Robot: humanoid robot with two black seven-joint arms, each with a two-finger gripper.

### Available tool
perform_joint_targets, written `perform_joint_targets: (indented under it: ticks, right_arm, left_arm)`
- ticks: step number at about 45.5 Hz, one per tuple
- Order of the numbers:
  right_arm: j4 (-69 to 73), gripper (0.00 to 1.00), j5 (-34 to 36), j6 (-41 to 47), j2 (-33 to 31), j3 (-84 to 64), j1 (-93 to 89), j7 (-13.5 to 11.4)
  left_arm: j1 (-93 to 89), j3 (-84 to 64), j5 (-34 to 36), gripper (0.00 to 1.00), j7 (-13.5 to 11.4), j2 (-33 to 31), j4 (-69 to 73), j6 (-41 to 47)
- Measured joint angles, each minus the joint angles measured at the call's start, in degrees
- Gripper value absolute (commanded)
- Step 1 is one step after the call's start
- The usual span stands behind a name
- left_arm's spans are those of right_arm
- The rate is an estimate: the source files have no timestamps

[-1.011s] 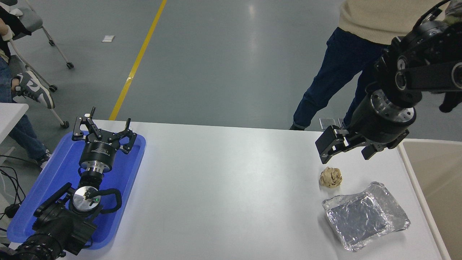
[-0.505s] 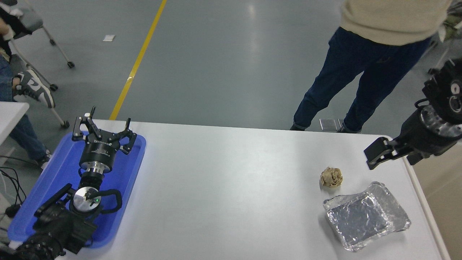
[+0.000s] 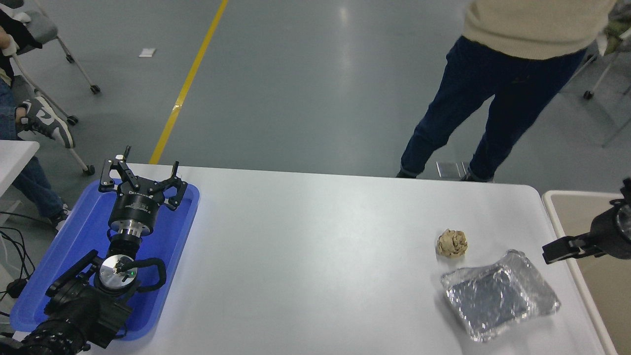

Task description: Pick up foil plate and place in dustbin

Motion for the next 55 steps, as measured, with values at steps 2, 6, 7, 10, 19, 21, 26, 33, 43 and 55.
perform_joint_targets:
  ticks: [2,6,7,10,19,21,26,33,43,55]
  right_arm:
    - [-1.78,1.00,-0.67,-1.17,-0.01,1.49,-2.73,-0.04]
    - [-4.98,1.00,-1.59,-2.91,0.36,3.82,-7.16,-0.06]
    - [-5.64,1.00,-1.72,-3.17,0.48,4.21,-7.96,-0.09]
    - [-7.96,1.00,-2.14,-4.05,1.10,5.68,-10.87,-0.11]
    - [-13.50,1.00,-2.80,-7.02,3.43,9.76,-17.75,-0.16]
    - [-14.25,1.00,-2.87,-7.39,3.96,10.33,-18.73,-0.20]
    - [-16.06,1.00,-2.98,-8.26,5.19,11.69,-21.03,-0.24]
    - [-18.35,1.00,-3.06,-8.92,6.84,12.91,-23.30,-0.29]
    - [-21.93,0.88,-3.18,-9.58,8.87,15.73,-26.66,-0.77]
    - [-23.39,0.00,-4.26,-9.74,9.77,17.01,-28.44,-1.26]
  left_arm:
    - [0.00,0.00,0.00,1.00,0.00,0.00,0.00,0.00]
    - [0.00,0.00,-0.01,1.00,-0.01,0.00,0.00,0.00]
    - [0.00,0.00,0.01,1.00,0.00,0.00,0.00,0.00]
    - [0.00,0.00,-0.01,1.00,-0.01,0.00,0.00,0.00]
    - [0.00,0.00,0.01,1.00,-0.01,-0.01,0.00,0.00]
    - [0.00,0.00,0.01,1.00,-0.01,-0.01,0.00,0.00]
    - [0.00,0.00,0.01,1.00,-0.02,-0.01,0.00,0.00]
    - [0.00,0.00,0.00,1.00,-0.03,-0.02,0.00,0.00]
    - [0.00,0.00,0.01,1.00,-0.03,-0.02,0.00,0.00]
    - [0.00,0.00,0.00,1.00,-0.03,-0.02,0.00,0.00]
